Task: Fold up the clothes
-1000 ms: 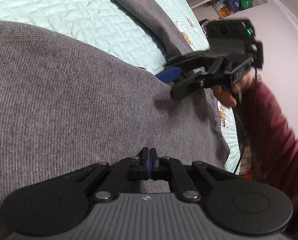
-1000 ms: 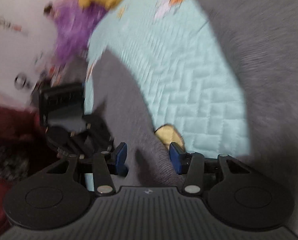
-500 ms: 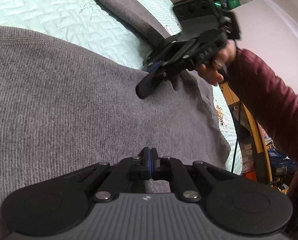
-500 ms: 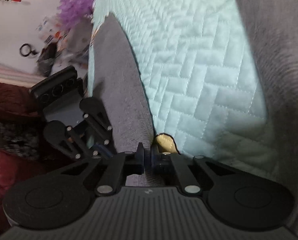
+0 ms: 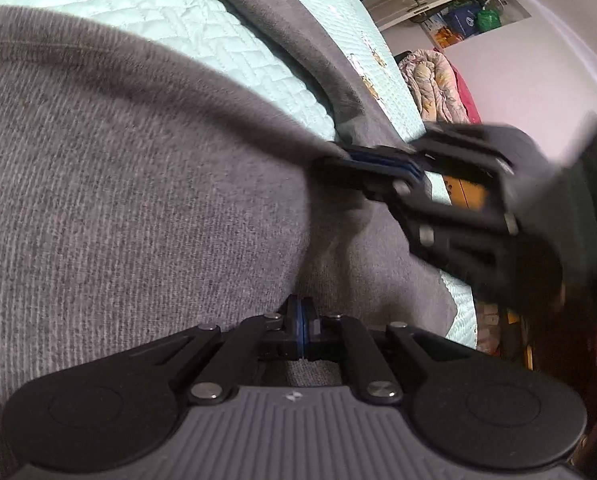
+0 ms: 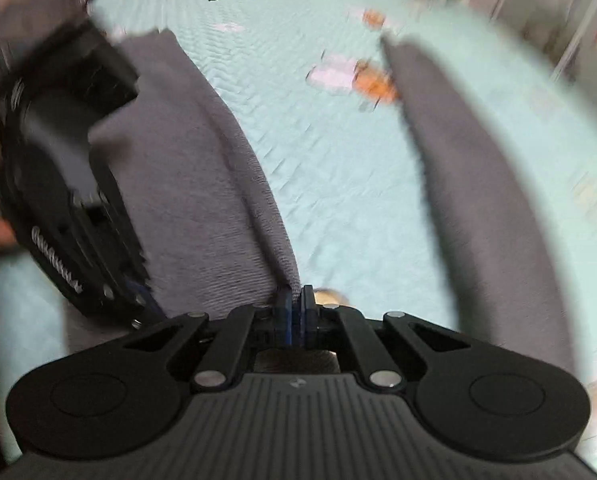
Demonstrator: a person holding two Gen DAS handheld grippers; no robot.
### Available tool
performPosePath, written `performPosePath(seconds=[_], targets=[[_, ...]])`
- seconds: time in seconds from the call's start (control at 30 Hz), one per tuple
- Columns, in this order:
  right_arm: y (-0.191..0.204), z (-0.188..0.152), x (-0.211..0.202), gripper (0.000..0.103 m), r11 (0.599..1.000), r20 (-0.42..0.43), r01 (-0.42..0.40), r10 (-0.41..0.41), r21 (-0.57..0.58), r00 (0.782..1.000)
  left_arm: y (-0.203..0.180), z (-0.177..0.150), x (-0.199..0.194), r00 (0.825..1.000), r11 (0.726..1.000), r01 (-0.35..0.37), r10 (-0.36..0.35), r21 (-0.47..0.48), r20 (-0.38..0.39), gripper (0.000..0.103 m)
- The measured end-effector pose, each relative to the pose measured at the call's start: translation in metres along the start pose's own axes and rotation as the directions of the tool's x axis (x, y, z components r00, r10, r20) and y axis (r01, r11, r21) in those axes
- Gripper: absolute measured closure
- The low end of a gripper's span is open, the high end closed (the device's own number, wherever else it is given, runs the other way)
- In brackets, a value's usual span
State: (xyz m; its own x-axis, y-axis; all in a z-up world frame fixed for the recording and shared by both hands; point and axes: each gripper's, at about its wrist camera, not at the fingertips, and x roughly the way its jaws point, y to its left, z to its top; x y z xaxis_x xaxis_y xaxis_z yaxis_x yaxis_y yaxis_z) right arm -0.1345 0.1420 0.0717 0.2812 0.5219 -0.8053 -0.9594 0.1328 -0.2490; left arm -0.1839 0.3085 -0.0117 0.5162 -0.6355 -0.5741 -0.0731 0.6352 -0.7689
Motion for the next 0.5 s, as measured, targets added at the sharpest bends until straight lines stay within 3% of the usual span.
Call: performPosePath(seconds=[0.1,0.23,0.3,0.37,0.43,0.5], targets=[[0.030,-0.010,-0.003,0.102,0.976,0.047,0.181,-0.177,-0.119,0.983,0.004,0.001,-0.001,1.000,0.999,0.010,-0.010,-0.034,-0.003,0.097],[0.066,-0.022,-0.005,0.102,0.883,0.130,0.400,-0.379,-0.245,0.916,0.005,0.001,-0.002,1.000,0.998,0.019,-0.019,-0.060,-0.003,0.097],[0.066,-0.026,0.012,0.102,0.867,0.127,0.427,-0.408,-0.256,0.904,0.004,0.000,-0.003,1.000,0.998,0.016,-0.016,-0.057,-0.002,0.096],[0.063,-0.033,0.036,0.102,0.870,0.101,0.423,-0.411,-0.253,0.906,0.004,0.000,-0.004,1.000,0.998,0.016,-0.017,-0.061,-0.001,0.096],[0.055,-0.035,0.047,0.102,0.902,0.105,0.400,-0.387,-0.165,0.916,0.007,0.000,-0.005,1.000,0.997,0.025,-0.026,-0.074,-0.004,0.097],[0.032,-0.034,0.038,0.099,0.945,0.119,0.326,-0.328,0.031,0.937,0.009,-0.001,-0.008,1.000,0.997,0.031,-0.031,-0.075,-0.005,0.097]])
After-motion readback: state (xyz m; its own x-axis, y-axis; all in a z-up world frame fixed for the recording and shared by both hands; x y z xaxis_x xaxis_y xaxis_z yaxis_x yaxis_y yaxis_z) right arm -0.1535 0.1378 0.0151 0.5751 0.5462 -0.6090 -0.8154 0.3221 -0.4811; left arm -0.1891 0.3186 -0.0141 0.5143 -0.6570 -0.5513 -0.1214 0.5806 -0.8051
